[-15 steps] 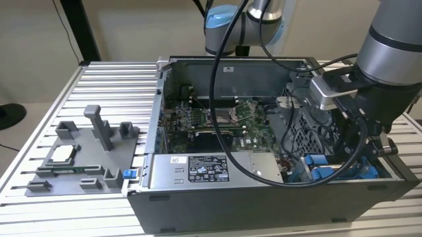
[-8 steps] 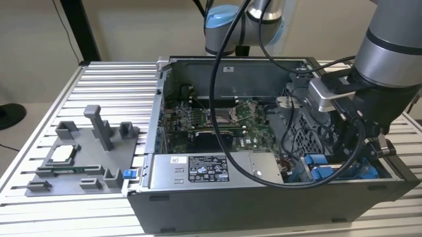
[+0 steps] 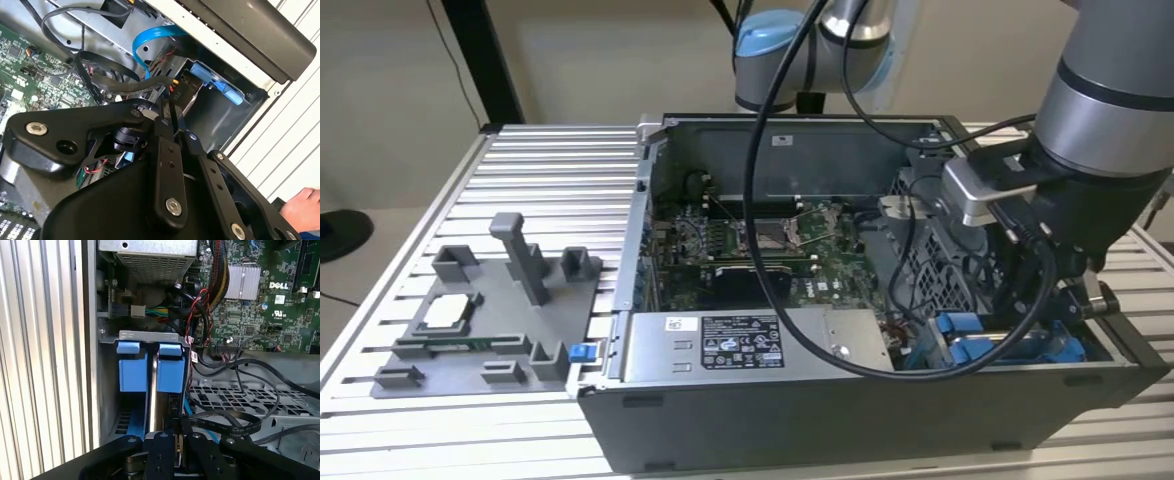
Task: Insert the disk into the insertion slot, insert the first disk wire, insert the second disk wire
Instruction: 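Insert the second disk wire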
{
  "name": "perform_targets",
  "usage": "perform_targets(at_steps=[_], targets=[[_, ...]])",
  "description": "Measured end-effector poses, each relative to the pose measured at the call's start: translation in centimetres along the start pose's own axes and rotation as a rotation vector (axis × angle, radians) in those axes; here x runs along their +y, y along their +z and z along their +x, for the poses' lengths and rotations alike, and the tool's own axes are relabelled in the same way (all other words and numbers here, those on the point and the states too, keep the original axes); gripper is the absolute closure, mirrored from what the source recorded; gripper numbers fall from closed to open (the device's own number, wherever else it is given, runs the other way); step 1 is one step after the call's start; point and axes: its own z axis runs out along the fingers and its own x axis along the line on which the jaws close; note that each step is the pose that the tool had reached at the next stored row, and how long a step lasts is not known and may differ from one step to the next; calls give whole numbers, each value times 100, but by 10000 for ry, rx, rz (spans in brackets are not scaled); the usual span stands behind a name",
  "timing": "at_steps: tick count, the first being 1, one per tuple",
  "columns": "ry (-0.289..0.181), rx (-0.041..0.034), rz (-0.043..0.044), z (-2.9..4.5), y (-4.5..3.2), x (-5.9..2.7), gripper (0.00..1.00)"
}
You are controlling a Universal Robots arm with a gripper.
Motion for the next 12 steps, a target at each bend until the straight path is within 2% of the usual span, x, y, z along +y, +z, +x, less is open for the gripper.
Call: perform_targets(at_steps=[2, 12], targets=[[6, -51, 3, -1, -21, -5, 0], [5, -30, 4, -11, -478, -80, 0]])
